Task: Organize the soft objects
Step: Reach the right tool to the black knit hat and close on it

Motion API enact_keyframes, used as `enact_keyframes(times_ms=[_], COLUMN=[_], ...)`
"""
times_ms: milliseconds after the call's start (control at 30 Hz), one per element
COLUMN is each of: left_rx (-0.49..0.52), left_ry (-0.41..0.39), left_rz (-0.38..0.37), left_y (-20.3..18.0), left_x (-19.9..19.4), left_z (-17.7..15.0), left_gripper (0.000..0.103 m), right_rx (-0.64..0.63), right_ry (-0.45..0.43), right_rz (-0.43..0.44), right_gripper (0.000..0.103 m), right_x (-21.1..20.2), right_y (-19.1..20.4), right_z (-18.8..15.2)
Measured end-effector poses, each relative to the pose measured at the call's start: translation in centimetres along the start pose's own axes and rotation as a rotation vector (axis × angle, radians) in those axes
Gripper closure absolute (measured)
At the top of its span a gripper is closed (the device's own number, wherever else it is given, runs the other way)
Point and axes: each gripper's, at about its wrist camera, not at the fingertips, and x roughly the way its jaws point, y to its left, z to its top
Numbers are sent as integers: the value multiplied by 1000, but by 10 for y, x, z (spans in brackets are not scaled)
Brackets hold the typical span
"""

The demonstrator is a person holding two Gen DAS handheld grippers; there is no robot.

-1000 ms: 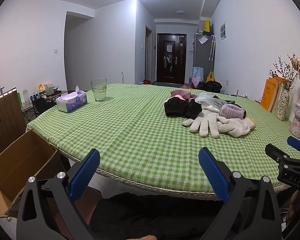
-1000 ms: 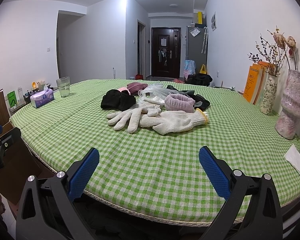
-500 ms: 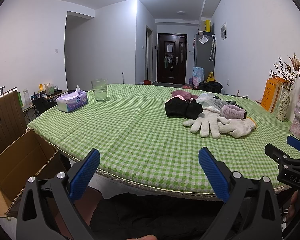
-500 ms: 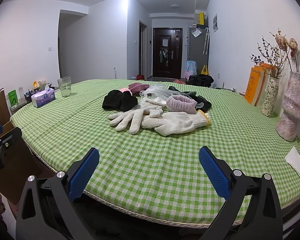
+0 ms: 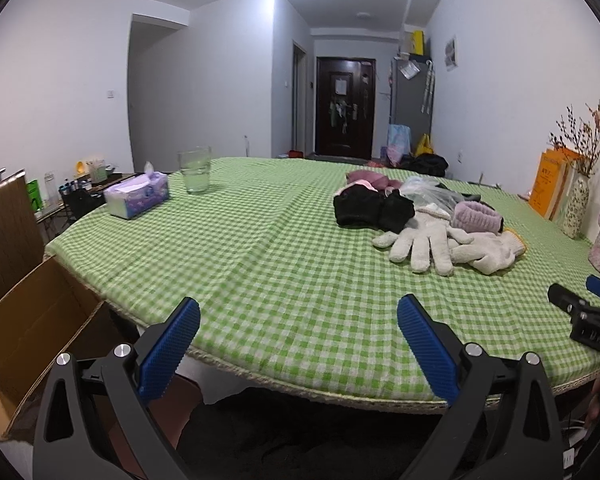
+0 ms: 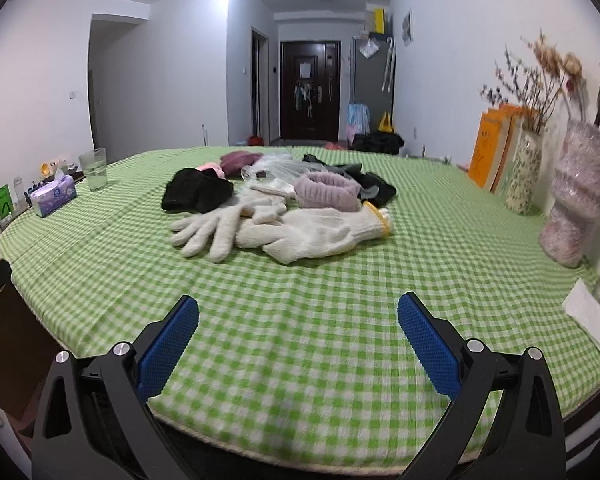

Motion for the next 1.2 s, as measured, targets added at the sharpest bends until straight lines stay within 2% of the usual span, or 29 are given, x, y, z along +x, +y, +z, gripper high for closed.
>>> enact_keyframes(times_ms=[133,300,400,467,533,667,767,800,867,933,1067,1200], left_rx=[45,48,35,26,48,88,76,68,52,49,47,67], left_ry=[-17,-27,-33,-3,34,27,50,61,63,61,83,83], left_rz=[12,-5,-2,-43,-53,-42,-26,-18,-8,-2,-26,-37], left_y=[-10,-21,-27,-31,-37,-41,-34,-31,-23,-17,-6,-6], left_x=[17,42,56,70,85,109,129,136,144,155,175,195], left_z=[10,28,40,49,58,74,87,90,96,102,112,122], left_gripper=[7,7,7,7,7,7,7,7,7,7,7,7], right_rx=[11,33,71,83,86,6,15,7,-28,-50,-116,-153], right_ry=[67,92,96,70,27,74,148,159,183,202,258,325], right_rz=[-30,-31,4,35,58,151,217,235,273,315,379,382], right_gripper=[7,7,7,7,7,7,8,10,39,46,47,47], right_x=[25,44,54,62,67,87,113,121,141,160,207,254], right_y=[-15,-29,-41,-46,-47,-33,-16,-10,10,29,73,100], right_z=[15,34,47,54,58,72,86,91,102,110,131,135])
